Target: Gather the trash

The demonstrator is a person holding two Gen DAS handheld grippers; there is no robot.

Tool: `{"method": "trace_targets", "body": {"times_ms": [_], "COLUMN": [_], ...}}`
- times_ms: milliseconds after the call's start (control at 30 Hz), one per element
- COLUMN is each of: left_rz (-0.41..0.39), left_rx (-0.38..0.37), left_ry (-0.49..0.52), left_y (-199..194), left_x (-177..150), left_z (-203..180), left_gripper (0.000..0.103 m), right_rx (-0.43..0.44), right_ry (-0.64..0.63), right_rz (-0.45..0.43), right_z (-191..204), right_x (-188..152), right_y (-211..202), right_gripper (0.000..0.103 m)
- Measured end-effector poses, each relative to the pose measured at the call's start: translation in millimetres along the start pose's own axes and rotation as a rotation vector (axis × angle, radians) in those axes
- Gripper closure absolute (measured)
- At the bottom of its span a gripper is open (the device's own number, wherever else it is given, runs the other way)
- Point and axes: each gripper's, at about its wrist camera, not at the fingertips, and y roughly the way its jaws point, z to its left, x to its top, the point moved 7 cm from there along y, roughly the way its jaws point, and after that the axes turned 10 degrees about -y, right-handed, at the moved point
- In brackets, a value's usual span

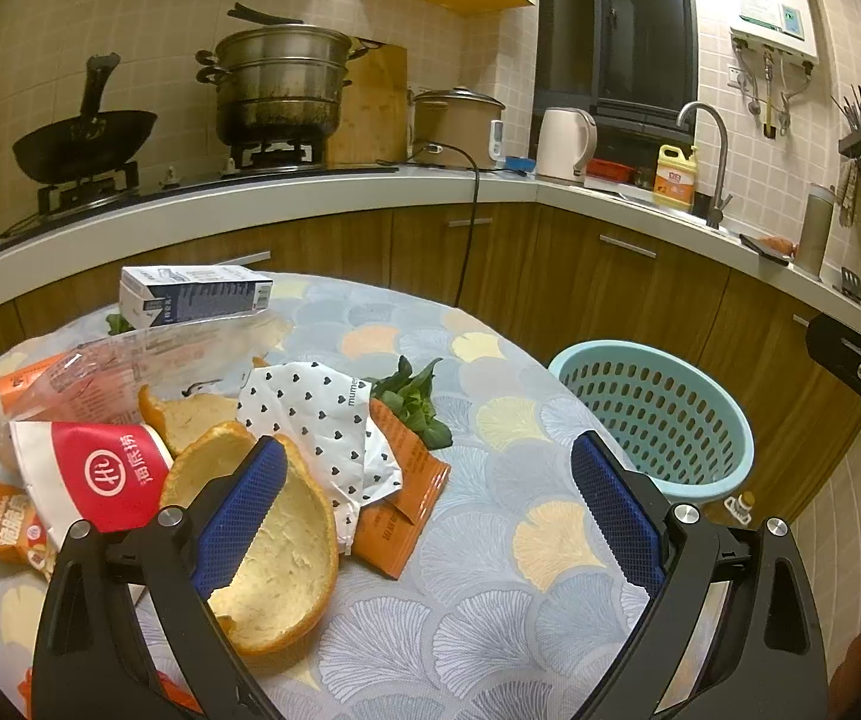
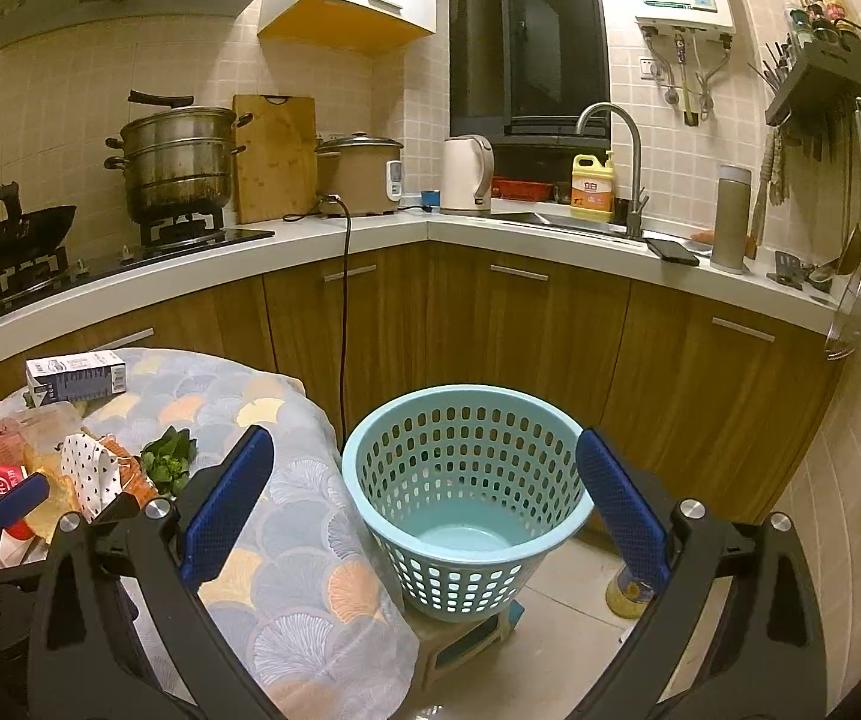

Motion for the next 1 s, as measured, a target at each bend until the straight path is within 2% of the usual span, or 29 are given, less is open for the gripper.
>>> {"method": "trace_targets", "body": {"times_ms": [1000], "left_rz": [0.003], "left_rx": [0.000], "left_ry": [0.005], "left_y": [2.6], "left_x": [-1.7], "left_z": [-1.4], "left_gripper": [0.010], "right_rx": [-0.015], "right_ry": [-0.023], "right_rz": [-0.005], "right_z": [2.7], "right_x": [1.5], "right_y": [-2.6], "right_gripper": [0.007]}}
